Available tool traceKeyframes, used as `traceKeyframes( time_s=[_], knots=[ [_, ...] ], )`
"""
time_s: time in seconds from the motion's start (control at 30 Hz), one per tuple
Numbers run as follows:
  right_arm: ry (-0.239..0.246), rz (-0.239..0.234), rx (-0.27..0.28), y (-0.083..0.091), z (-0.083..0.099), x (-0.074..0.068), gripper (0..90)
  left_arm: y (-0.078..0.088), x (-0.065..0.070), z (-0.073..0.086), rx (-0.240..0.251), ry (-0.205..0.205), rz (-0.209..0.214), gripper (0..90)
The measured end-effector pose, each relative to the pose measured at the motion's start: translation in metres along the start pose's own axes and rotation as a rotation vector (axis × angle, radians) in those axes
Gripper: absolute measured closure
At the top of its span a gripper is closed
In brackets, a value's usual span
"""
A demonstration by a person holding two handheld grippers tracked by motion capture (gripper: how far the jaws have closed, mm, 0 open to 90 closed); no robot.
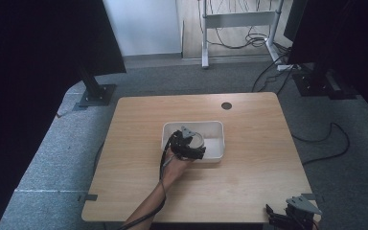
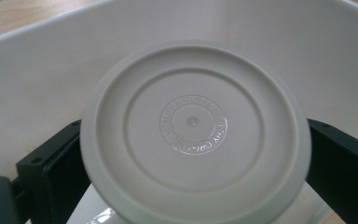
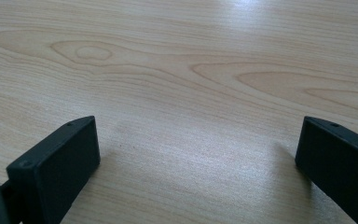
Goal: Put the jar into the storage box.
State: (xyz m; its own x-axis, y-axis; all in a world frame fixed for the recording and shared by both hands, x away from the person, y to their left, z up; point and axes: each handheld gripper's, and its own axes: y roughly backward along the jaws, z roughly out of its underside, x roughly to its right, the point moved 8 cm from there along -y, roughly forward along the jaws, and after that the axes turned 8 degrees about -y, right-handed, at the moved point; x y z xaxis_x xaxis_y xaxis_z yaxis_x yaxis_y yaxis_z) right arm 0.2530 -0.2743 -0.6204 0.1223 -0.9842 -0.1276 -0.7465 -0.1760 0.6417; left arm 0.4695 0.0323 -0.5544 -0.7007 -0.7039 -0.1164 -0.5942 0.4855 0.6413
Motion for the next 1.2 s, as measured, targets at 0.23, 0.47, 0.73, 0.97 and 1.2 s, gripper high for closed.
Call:
traceKeyframes(
  time_s=[0.23,0.47,0.73,0.97,1.2],
  knots=[
    [0.0,0.0,0.0,0.0,0.0,0.0,0.0,0.013,0.0,-0.005,0.026,-0.019,0.014,3.1],
    [-0.002,0.002,0.001,0.0,0.0,0.0,0.0,0.024,0.001,-0.007,0.043,-0.043,0.023,3.1],
    [-0.002,0.003,0.001,0.0,0.0,0.0,0.0,0.036,0.005,-0.013,0.063,-0.068,0.032,3.2],
    [-0.003,0.004,0.002,0.0,0.0,0.0,0.0,0.045,0.007,-0.012,0.071,-0.08,0.047,3.1],
    [-0.003,0.004,0.002,0.0,0.0,0.0,0.0,0.052,0.006,-0.009,0.08,-0.088,0.057,3.3]
  ],
)
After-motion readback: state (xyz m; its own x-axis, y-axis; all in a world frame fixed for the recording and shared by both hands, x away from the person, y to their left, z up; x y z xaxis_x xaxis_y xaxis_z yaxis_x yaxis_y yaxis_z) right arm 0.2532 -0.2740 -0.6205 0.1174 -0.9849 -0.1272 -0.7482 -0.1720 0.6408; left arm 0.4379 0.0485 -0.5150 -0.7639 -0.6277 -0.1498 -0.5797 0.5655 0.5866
